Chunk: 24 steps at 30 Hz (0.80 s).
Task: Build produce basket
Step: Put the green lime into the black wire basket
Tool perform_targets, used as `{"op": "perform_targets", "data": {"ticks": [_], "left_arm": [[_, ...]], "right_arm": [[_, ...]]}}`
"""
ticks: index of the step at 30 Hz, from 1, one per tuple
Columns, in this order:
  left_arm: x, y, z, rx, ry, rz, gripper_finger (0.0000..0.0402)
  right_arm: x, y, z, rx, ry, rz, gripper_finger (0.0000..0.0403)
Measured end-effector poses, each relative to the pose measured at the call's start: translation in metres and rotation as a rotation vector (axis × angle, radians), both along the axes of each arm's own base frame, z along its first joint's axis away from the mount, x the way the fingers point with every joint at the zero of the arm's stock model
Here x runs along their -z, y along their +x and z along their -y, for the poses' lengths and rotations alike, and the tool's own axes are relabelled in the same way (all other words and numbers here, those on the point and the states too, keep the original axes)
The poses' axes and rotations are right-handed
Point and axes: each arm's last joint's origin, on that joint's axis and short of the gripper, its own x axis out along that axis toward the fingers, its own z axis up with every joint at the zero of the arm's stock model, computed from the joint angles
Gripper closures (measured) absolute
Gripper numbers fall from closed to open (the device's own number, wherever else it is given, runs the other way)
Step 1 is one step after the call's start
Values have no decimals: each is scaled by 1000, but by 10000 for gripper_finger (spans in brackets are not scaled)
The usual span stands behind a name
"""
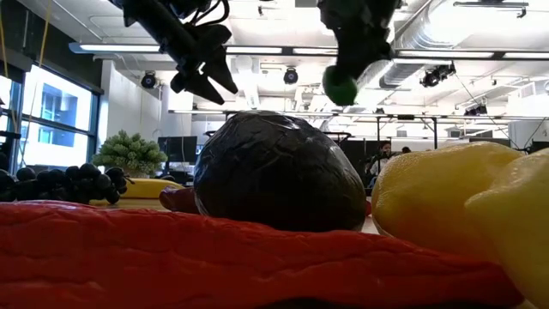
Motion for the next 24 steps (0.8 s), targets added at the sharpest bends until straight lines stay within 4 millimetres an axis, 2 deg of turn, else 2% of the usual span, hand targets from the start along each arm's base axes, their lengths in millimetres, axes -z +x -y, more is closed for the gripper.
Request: {"op": "perform_targets", "data": {"ticks": [9, 18, 24], "left_arm": [[0, 1, 1, 41, -34, 19, 120], [-1, -4, -8, -96, -133, 108, 85], [-9, -1, -14, 83, -102, 198, 82]], "right_arm": [[-8, 6, 35, -20, -6, 91, 259], [-22, 19, 59, -77, 0, 315, 259], [-29, 22, 75, -117, 52, 435, 259]]}}
